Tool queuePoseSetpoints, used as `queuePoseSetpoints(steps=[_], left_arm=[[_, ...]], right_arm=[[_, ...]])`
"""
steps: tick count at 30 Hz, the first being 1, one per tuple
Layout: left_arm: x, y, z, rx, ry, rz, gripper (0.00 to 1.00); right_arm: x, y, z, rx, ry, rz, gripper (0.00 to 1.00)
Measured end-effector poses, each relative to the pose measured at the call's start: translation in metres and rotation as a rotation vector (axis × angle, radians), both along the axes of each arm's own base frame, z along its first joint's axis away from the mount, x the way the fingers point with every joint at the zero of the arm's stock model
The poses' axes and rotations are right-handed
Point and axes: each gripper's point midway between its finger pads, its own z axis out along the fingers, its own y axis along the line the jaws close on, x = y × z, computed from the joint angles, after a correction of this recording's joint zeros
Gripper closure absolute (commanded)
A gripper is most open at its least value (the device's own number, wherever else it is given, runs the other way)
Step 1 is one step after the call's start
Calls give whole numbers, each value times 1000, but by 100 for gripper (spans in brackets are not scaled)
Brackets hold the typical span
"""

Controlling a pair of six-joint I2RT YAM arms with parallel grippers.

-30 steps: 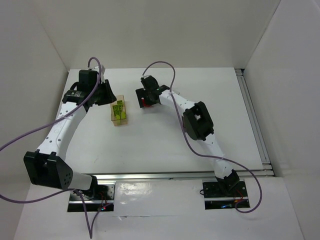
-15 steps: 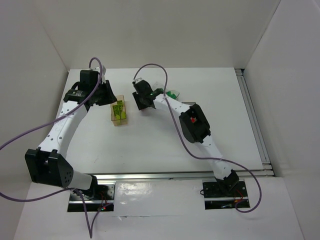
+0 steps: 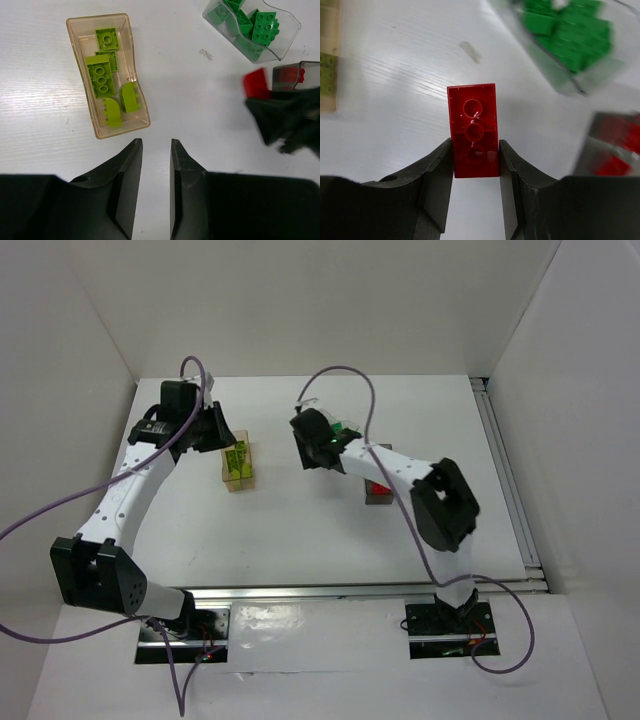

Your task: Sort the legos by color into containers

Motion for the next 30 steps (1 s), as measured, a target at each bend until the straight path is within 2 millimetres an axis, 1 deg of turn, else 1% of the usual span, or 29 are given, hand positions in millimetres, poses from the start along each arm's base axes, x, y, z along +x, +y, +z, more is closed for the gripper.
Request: queuePoseSetpoints(steps=[2, 3, 5, 6, 7, 9, 10, 12, 14, 15, 16, 17, 18, 19, 21, 22, 23, 24, 27, 30], left_arm=[[-1, -1, -2, -3, 5, -4, 63], [-1, -1, -3, -5, 8, -6, 63], [-2, -2, -2, -9, 7, -10, 63], [-1, -3, -2, -10, 5, -12, 63], [-1, -3, -2, -12, 3, -14, 63], [-1, -6, -2, -17, 4, -22, 63], [-2, -7, -2, -18, 4, -26, 63], [-2, -9, -2, -21, 5, -31, 63], [-2, -10, -1, -23, 5, -35, 63], [-2, -10, -1, -23, 5, -36, 63], [-3, -10, -1, -24, 5, -37, 63], [-3, -11, -1, -23, 5, -38, 63], [-3, -11, -1, -23, 5, -38, 63], [-3, -11, -1, -23, 5, -37, 63], [-3, -11, -1, -23, 5, -37, 63], [-2, -11, -1, -23, 5, -37, 63], [-2, -11, -1, -23, 5, -37, 63], [-2, -11, -1, -23, 5, -37, 63], [-2, -11, -1, -23, 5, -37, 62], [-2, -11, -1, -26, 5, -34, 61]], right_arm=[[-9, -35, 24, 26, -25, -80, 80], [-9, -53, 36, 46, -46, -126, 80], [-11, -92, 50, 76, -71, -227, 80], [-12, -118, 54, 87, -79, -293, 79], [-12, -131, 53, 88, -79, -326, 79], [-10, -161, 45, 87, -63, -408, 79], [-9, -170, 39, 83, -52, -432, 79], [-7, -181, 26, 71, -25, -465, 79], [-6, -183, 16, 60, -4, -475, 76], [-6, -184, 11, 54, 5, -477, 73], [-6, -185, 7, 49, 14, -481, 68], [-6, -185, 1, 41, 23, -482, 43], [-5, -185, -2, 39, 29, -486, 32], [-5, -185, -5, 33, 35, -486, 24], [-5, -187, -8, 24, 37, -490, 12], [-4, -188, -7, 19, 32, -494, 8], [-3, -190, -6, 12, 22, -504, 6], [-2, -192, -3, 5, 9, -513, 1], [-3, -204, 11, -7, -55, -581, 0], [-14, -229, 40, 23, -147, -708, 0]])
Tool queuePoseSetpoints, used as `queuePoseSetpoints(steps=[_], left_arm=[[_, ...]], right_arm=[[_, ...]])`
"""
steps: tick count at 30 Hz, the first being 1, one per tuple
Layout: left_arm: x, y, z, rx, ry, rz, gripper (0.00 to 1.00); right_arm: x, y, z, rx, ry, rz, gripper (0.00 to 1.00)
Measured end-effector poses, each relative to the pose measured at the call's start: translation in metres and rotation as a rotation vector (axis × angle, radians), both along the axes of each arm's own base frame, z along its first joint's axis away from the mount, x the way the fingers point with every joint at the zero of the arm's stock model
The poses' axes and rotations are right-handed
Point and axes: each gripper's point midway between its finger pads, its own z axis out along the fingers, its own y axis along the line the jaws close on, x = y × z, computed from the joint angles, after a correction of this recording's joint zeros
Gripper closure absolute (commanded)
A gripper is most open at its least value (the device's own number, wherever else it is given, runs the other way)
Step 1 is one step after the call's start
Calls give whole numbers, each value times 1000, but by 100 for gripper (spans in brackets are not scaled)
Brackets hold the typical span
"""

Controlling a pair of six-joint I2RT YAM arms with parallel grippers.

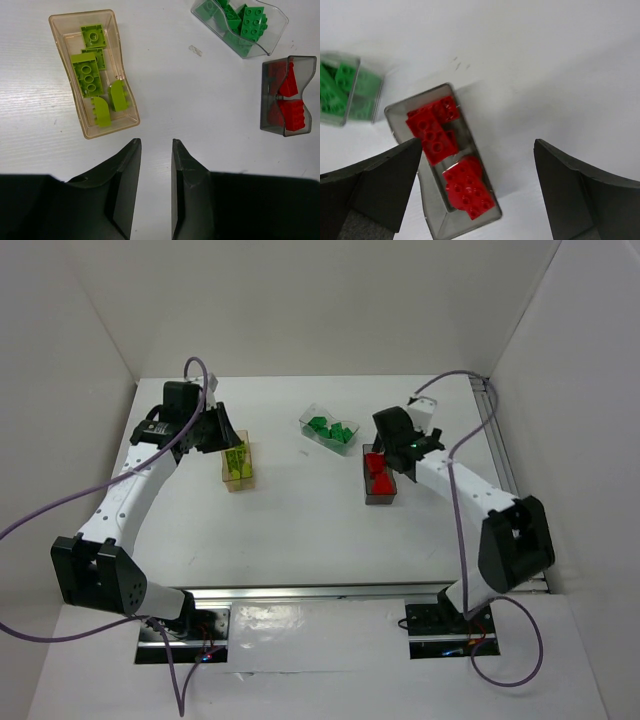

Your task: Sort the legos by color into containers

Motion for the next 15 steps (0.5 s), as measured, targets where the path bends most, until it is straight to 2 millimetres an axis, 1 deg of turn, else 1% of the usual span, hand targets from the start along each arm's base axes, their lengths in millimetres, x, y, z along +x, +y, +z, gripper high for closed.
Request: queuePoseSetpoints(steps=[2, 3, 4, 6, 8, 11, 14, 15], left_arm=[[0, 0, 0, -7, 2, 7, 61], [0, -1, 0, -9, 3, 9, 61], [0, -1, 0, -10, 2, 9, 61], [0, -2, 1, -10, 2, 4, 60], [0, -3, 1, -10, 1, 3, 60], [0, -3, 1, -10, 0, 2, 58], [0, -3, 1, -7, -1, 4, 57], [0, -3, 1, -7, -1, 4, 54]], right_arm=[[-10, -23, 24, 31, -72, -112, 0], [-14, -38, 37, 62, -120, -187, 0], [-17, -47, 44, 75, -144, -230, 0], [-28, -74, 59, 109, -207, -349, 0], [-39, -89, 62, 125, -235, -410, 0], [-57, -97, 56, 132, -241, -422, 0], [-68, -101, 52, 135, -241, -413, 2], [-69, -102, 53, 137, -242, -411, 0]])
